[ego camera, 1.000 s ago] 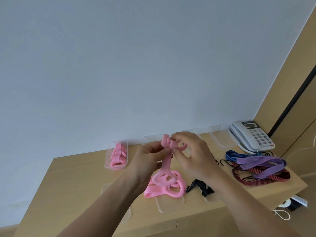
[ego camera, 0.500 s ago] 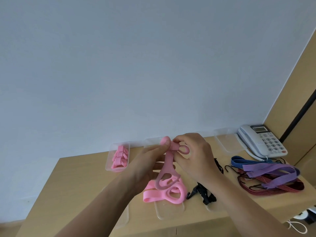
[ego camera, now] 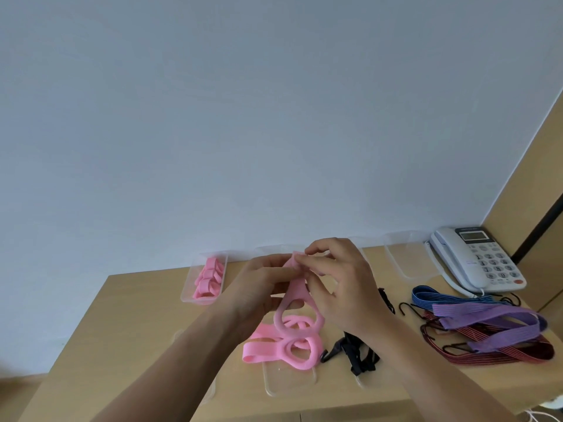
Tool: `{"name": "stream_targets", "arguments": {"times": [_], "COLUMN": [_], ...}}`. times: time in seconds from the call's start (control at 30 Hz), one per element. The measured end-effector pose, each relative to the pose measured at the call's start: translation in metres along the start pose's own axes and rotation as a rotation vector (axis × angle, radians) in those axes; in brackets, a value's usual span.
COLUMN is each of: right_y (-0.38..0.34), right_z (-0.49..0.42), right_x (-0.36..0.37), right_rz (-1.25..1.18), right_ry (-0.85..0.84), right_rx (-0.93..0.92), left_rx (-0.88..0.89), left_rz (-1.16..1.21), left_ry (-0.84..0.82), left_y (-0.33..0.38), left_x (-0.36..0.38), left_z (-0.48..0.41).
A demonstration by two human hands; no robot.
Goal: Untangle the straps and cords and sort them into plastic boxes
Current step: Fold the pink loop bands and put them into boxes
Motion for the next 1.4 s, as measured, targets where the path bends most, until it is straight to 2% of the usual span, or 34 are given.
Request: {"name": "stream_targets", "arguments": {"times": [0.1,0.17,0.23,0.33,0.4,0.53,0.63,0.8,0.93,1.17,1.4], "right_y": [0.008,0.023,0.037,0.047,0.05,0.06,0.073,0.086,0.086,0.084,0.069], "right_z": [0.0,-0.001,-0.001,0.001,0.002,0.001,0.004,0.012,0.009,-0.012,-0.032], "right_x": [-0.008,-0.011,-0.01,-0.006,-0.006,-0.01,-0.01,0.007,0.026,0.052,0.073], "right_rz": [-0.139,-0.271,-0.279,-0.357,-0.388,-0.358,-0.452,-0.718,-0.741,-0.572,-0.304], "right_ry": [-0.023,-0.052,-0.156,-0.315,-0.339,-0.247,-0.149,-0.076,-0.024,-0.039,-0.063], "right_rx": [0.039,0.187,0.314,0.366,0.367,0.369,0.485,0.707,0.767,0.679,0.391], "left_rx": [0.014,0.03,0.049,0.051,0.044,0.009,-0.024,-0.112,-0.175,-0.24,-0.227], "left_rz": [-0.034,-0.089,-0.15,-0.181,-0.206,-0.123,-0.024,0.021,0.192,0.51,0.508], "left_ry": [0.024,0.057,0.115,0.178,0.202,0.185,0.125,0.094,0.088,0.039,-0.076], "left_y": [0.0,0.0,0.002,0.003,0.002,-0.002,-0.011,-0.028,-0.035,-0.042,-0.039], "left_x": [0.007,0.012,0.015,0.019,0.021,0.024,0.025,0.015,0.001,-0.03,-0.058], "left_z": [-0.002,-0.004,-0.006,-0.009,-0.01,-0.017,-0.024,-0.034,-0.041,-0.053,-0.068]}}
Point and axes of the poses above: each hand's wrist, its own z-axis away from the middle knuckle, its own x-axis out of the palm, y = z × x, the point moved 6 cm from there along -z, towards the middle knuckle, and after that the axes turned 4 degrees about -x, right-handed, at the moved point
